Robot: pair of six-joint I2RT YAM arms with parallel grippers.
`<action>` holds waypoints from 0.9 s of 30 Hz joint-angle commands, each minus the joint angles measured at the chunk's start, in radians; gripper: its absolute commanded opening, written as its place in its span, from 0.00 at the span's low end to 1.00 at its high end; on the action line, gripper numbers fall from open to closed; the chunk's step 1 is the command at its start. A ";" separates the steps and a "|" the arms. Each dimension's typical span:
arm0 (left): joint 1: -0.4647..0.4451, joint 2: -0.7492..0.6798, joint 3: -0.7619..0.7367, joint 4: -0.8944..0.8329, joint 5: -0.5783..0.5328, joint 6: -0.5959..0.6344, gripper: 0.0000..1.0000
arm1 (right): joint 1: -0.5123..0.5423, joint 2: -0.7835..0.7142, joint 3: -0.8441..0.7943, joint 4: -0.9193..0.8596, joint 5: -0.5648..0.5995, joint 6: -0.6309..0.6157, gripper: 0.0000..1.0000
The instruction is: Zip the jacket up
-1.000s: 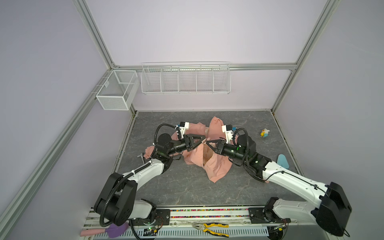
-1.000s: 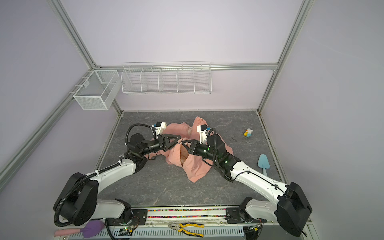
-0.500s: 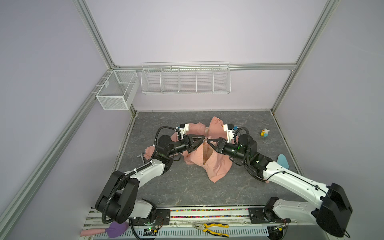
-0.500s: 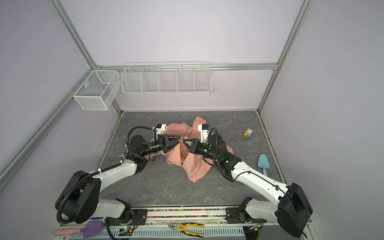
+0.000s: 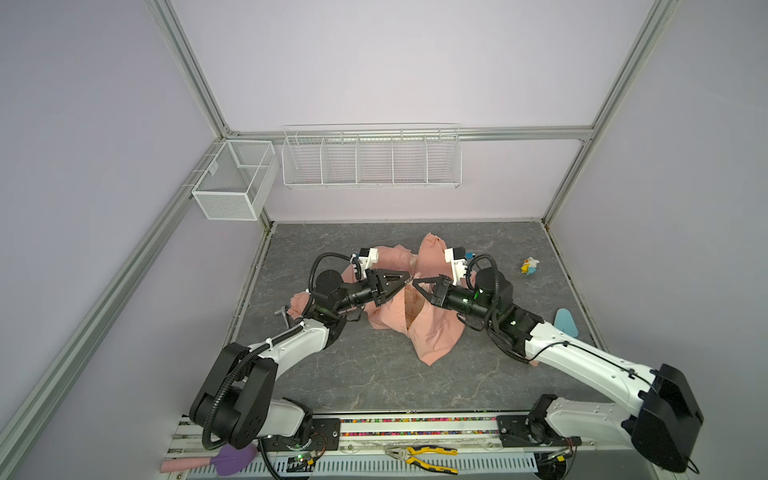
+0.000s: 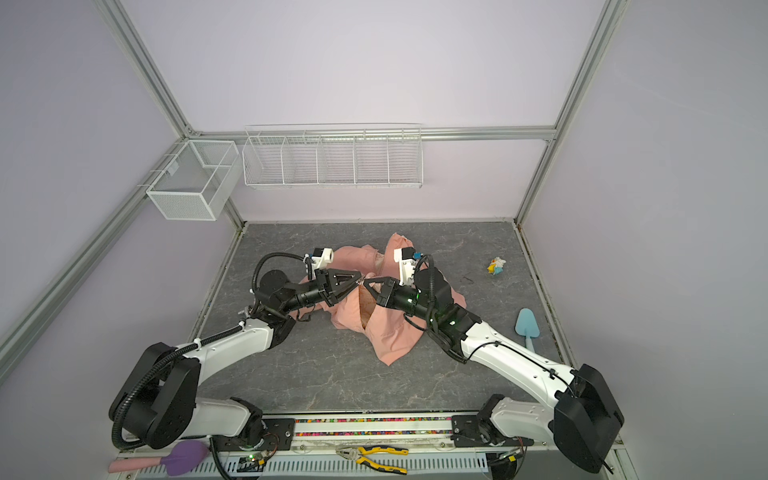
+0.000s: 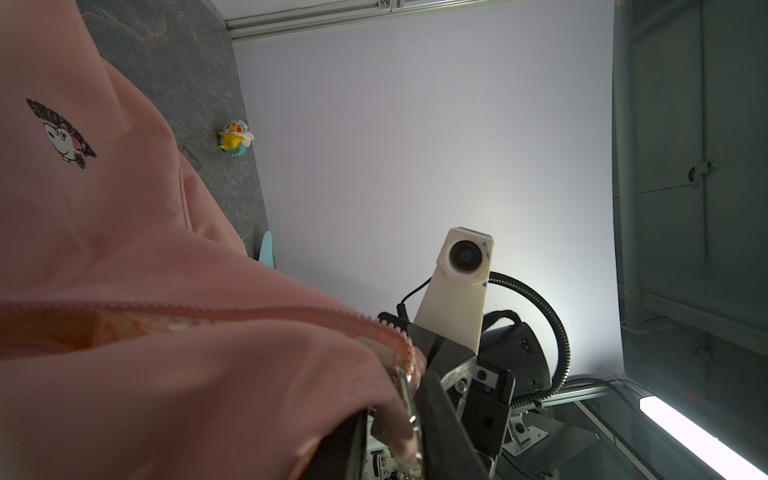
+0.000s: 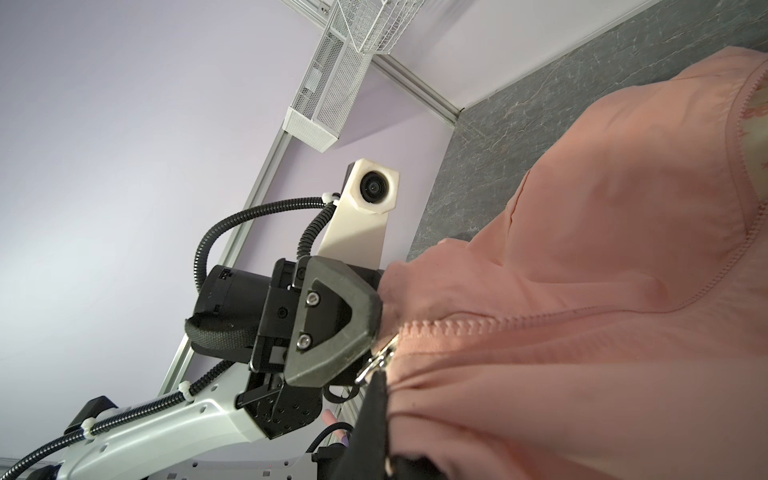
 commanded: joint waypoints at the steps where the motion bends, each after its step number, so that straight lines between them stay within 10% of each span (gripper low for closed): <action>1: -0.003 -0.005 0.020 0.018 0.002 -0.018 0.20 | 0.009 0.002 0.017 0.060 -0.011 -0.001 0.06; 9: -0.004 -0.013 0.026 0.014 0.003 -0.021 0.00 | 0.018 0.009 0.015 0.062 -0.008 -0.001 0.06; 27: 0.027 -0.057 0.048 -0.017 0.002 -0.008 0.00 | 0.055 0.023 -0.051 0.060 0.017 0.011 0.06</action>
